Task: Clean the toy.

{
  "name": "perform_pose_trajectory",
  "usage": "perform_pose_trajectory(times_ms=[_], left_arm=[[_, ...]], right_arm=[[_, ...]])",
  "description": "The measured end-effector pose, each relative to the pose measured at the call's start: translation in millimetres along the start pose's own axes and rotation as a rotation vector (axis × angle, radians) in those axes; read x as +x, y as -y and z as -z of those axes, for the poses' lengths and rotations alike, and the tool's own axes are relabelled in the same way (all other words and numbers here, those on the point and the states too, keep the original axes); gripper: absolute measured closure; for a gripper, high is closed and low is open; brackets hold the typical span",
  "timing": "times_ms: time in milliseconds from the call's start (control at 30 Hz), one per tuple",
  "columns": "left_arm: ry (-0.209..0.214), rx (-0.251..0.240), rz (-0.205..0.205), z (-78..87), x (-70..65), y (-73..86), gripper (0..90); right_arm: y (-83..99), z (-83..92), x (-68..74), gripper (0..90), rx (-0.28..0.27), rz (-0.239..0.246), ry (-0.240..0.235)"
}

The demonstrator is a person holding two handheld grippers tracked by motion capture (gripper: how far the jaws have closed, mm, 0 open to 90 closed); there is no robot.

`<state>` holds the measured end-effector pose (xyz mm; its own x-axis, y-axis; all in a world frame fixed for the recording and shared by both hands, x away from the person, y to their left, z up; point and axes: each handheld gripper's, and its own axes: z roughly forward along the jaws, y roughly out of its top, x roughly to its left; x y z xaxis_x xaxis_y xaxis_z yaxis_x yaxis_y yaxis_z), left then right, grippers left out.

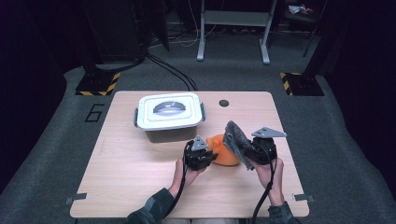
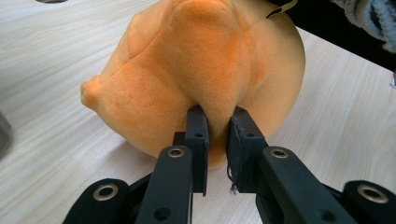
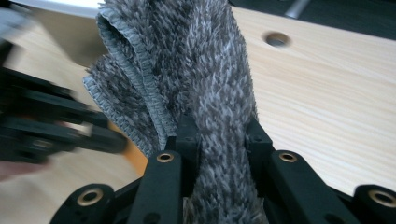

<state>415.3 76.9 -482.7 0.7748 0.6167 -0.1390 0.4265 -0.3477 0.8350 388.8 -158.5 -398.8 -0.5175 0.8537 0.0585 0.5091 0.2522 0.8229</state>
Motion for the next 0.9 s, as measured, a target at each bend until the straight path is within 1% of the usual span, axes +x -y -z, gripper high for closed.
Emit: perform_pose_trajectory(times_ms=[67,100,133,167,200,233,300,333,367,400,433,467,533,567,633,667,700,733,767,800,833,900], left_arm=[[-0.001,-0.006,-0.007,-0.3,-0.7,0.2,79.7],[-0.001,-0.006,-0.007,-0.3,-0.7,0.2,79.6],[-0.001,0.0,-0.01,0.1,-0.8,0.3,79.6],[-0.005,-0.001,-0.013,0.2,-1.0,0.5,79.6],[-0.005,-0.002,-0.015,0.5,-0.7,0.8,79.6],[-0.007,0.001,-0.007,0.5,-0.3,1.3,79.6],[-0.002,-0.003,-0.004,0.1,1.0,1.7,79.6],[-0.002,-0.003,-0.004,0.1,1.0,1.7,79.6],[-0.005,-0.001,-0.008,0.3,1.3,1.6,79.6],[-0.002,-0.003,-0.003,0.1,1.0,1.6,79.6],[0.0,-0.006,-0.005,0.0,0.6,1.6,79.6],[-0.001,-0.004,-0.009,0.1,0.4,1.5,79.6],[0.002,-0.004,-0.006,-0.2,0.0,1.5,79.6],[0.005,-0.005,-0.006,-0.7,-0.9,1.4,79.6],[0.006,-0.004,-0.005,-0.7,-0.9,1.2,79.6],[0.009,-0.004,-0.002,-0.8,-0.8,0.9,79.6],[0.009,-0.005,-0.002,-1.0,-1.0,0.7,79.6],[0.008,-0.007,-0.001,-1.2,-1.5,0.7,79.6],[0.009,-0.005,-0.006,-1.4,-1.6,0.4,79.6],[0.009,-0.005,-0.006,-1.4,-1.6,0.4,79.5],[0.009,-0.005,-0.007,-1.5,-1.7,0.3,79.5],[0.014,-0.003,-0.008,-1.7,-2.3,0.0,79.5]], right_arm=[[-3.2,-7.5,7.1,73.5,0.007,0.034,-0.018],[-4.0,-12.4,10.6,73.5,0.022,0.047,-0.023],[-4.0,-12.4,10.6,73.5,0.022,0.047,-0.023],[-4.1,-17.5,14.3,73.5,0.037,0.052,-0.029],[-3.8,-22.8,16.9,73.5,0.051,0.069,-0.029],[-2.1,-32.3,20.9,73.4,0.077,0.092,-0.004],[-0.7,-37.7,22.3,73.5,0.075,0.11,0.016],[-0.7,-37.7,22.3,73.5,0.075,0.11,0.016],[-0.3,-38.2,22.9,73.5,0.081,0.108,0.03],[-0.5,-38.3,22.5,73.5,0.083,0.112,0.032],[-0.6,-38.6,22.8,73.5,0.078,0.109,0.042],[-0.5,-37.9,22.5,73.5,0.084,0.117,0.057],[0.7,-36.7,20.9,73.5,0.086,0.112,0.059],[2.8,-35.0,18.3,73.4,0.09,0.104,0.08],[4.1,-34.4,16.5,73.5,0.088,0.095,0.088],[5.5,-33.4,13.5,73.5,0.086,0.093,0.089],[8.5,-32.3,7.2,73.4,0.088,0.075,0.096],[8.5,-32.3,7.2,73.4,0.088,0.075,0.096],[11.3,-31.1,0.1,73.4,0.093,0.066,0.107],[11.3,-31.1,0.1,73.4,0.093,0.066,0.107],[14.5,-30.9,-5.3,73.4,0.094,0.034,0.116],[17.6,-30.9,-10.5,73.4,0.099,0.02,0.122]])
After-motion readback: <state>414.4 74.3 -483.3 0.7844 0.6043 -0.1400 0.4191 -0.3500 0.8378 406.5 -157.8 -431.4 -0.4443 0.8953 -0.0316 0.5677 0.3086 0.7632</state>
